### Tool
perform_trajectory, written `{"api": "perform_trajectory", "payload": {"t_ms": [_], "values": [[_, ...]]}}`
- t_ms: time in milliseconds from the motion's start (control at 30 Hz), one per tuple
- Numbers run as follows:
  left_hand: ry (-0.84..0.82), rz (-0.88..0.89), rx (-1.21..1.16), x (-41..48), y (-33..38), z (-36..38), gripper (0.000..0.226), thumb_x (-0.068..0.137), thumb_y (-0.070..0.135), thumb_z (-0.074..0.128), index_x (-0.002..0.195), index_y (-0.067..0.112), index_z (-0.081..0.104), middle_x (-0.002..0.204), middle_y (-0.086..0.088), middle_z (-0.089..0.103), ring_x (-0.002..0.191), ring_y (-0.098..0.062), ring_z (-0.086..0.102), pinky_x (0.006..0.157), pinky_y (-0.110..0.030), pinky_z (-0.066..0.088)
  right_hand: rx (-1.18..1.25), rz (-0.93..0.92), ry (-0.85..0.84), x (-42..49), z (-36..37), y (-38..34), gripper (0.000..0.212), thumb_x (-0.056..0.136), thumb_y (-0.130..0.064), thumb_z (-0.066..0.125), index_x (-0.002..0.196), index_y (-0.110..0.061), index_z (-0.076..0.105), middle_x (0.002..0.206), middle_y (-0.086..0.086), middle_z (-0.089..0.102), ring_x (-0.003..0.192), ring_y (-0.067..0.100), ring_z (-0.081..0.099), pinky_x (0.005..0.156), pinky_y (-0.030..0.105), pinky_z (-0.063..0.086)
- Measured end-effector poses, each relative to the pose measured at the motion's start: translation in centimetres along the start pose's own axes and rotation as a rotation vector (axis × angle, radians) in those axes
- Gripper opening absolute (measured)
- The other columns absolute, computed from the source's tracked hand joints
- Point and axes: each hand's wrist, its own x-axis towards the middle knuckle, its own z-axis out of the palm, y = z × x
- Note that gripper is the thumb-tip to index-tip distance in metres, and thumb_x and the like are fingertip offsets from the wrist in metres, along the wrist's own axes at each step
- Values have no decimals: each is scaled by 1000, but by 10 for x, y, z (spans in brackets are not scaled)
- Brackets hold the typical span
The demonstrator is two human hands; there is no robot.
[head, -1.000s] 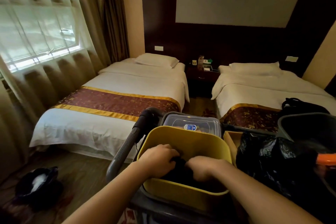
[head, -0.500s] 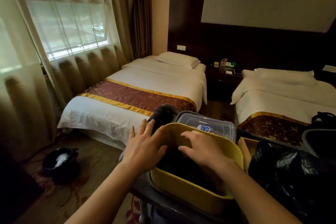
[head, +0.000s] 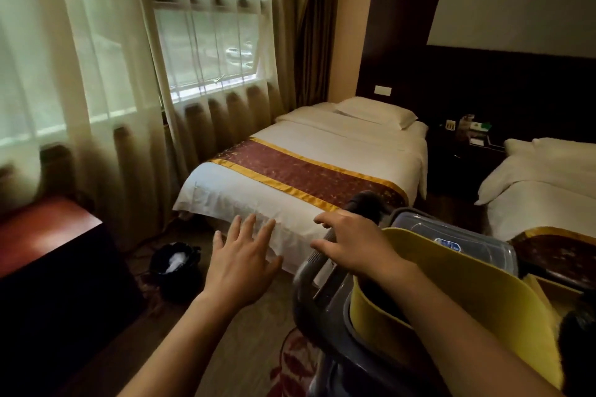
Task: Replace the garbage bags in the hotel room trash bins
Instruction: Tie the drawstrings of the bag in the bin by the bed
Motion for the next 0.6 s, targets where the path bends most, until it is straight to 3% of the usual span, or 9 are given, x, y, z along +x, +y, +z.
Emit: {"api": "perform_trajectory", "payload": {"t_ms": [333,600], "values": [[-87,-118,-3,-7,-141,-8,75,94,55,46,156,36,8,166,-4,11,153,-27,2,121,-56,14,12,-44,-121,75,60,-110,52,91,-53,62,137,-31,55,133,-6,61,116,17,59,90,32,51],[-131,-311,-1,6,-239,-3,75,94,56,45,156,35,10,166,-3,11,153,-26,4,120,-53,17,13,-128,-241,166,118,-171,53,88,-57,61,134,-32,57,130,-6,64,116,17,61,93,38,54]]}}
